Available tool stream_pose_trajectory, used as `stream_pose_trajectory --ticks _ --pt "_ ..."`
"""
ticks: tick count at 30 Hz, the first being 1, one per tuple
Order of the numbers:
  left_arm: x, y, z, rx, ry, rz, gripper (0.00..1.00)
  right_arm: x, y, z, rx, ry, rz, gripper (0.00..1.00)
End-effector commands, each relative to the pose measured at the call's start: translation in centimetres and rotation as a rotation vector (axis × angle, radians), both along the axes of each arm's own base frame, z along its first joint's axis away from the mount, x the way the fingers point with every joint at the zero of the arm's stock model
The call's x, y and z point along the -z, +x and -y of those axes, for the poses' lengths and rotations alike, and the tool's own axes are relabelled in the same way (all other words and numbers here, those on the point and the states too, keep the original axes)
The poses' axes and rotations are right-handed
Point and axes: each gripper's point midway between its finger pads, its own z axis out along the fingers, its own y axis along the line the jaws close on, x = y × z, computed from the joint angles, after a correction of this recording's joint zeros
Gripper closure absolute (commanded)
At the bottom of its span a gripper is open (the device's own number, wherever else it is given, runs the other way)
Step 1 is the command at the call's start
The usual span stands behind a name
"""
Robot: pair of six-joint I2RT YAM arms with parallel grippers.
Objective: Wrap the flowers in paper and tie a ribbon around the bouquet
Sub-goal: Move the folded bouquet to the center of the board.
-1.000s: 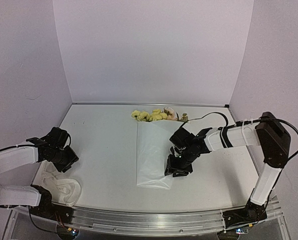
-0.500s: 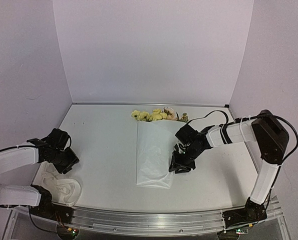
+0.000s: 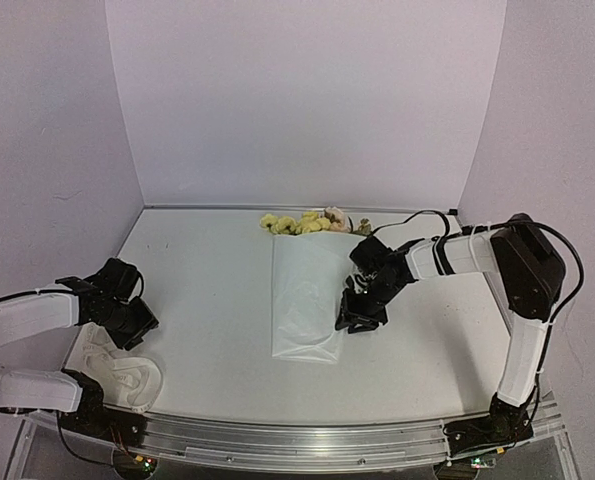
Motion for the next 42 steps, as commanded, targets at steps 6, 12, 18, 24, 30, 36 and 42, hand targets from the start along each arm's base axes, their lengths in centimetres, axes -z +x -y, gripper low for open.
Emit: stream_pose_trajectory --ticks 6,12,18,24,30,36,42 --pt "0.8 -2.6 -2.0 -0.079 0.119 -0.113 0.47 -4.3 -0.3 -0.9 -0.032 0.086 0.030 0.51" --pt "0.6 -4.2 -2.3 -0.157 0.164 -0.147 0.43 -8.0 -1.1 -1.1 -0.052 0.142 0.108 0.43" --pt "-0.1 -5.2 -2.8 -0.224 0.176 -0.165 0.41 -10.1 -1.8 -0.9 -0.084 0.163 0.177 0.42" --pt "-2.6 -4.5 -3.4 -0.258 0.204 -0.120 0.37 -10.7 -2.3 -0.5 -0.107 0.154 0.218 0.42" --pt "-2.0 -5.6 -4.1 -0.304 0.213 -0.153 0.35 -11.4 -3.0 -0.7 -0.138 0.163 0.244 0.42" --pt "0.8 -6.7 -3.8 -0.351 0.164 -0.192 0.40 -11.6 -3.5 -0.5 -0.152 0.171 0.248 0.42" --pt "2.7 -6.8 -3.6 -0.370 0.162 -0.214 0.44 -11.5 -3.7 -0.2 -0.146 0.166 0.246 0.43"
